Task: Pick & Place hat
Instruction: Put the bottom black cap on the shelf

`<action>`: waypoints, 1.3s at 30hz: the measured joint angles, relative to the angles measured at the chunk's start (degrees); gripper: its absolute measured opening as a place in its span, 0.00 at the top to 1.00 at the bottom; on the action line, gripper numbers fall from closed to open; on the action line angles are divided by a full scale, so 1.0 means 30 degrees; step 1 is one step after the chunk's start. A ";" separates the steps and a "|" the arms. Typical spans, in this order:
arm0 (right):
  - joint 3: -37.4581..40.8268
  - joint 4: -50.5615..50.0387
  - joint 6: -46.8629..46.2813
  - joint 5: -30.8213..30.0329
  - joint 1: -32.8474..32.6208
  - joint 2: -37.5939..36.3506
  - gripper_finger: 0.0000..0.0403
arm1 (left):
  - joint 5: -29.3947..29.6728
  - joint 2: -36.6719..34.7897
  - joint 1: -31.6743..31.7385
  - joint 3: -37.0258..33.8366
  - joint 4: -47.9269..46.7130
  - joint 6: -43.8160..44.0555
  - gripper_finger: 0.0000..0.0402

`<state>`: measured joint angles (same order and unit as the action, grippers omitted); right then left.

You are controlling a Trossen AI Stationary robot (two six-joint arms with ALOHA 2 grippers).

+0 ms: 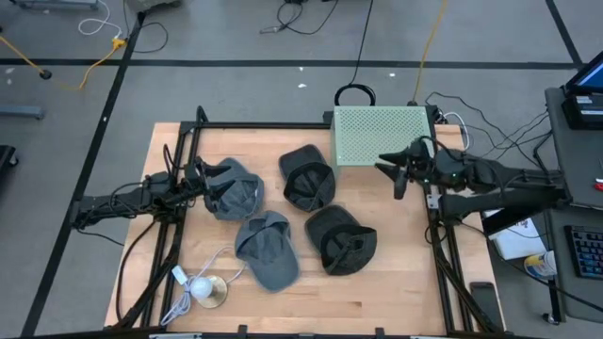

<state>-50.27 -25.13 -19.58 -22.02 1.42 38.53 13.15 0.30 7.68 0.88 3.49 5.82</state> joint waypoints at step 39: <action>-1.9411 -2.0424 -1.9254 0.3660 -0.3139 1.5181 0.65 | -0.0007 0.0000 0.0000 -0.0005 -0.0007 0.0003 0.37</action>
<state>-108.51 -86.40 -77.35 -11.04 -8.00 84.07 13.13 0.30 7.68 0.86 3.46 5.83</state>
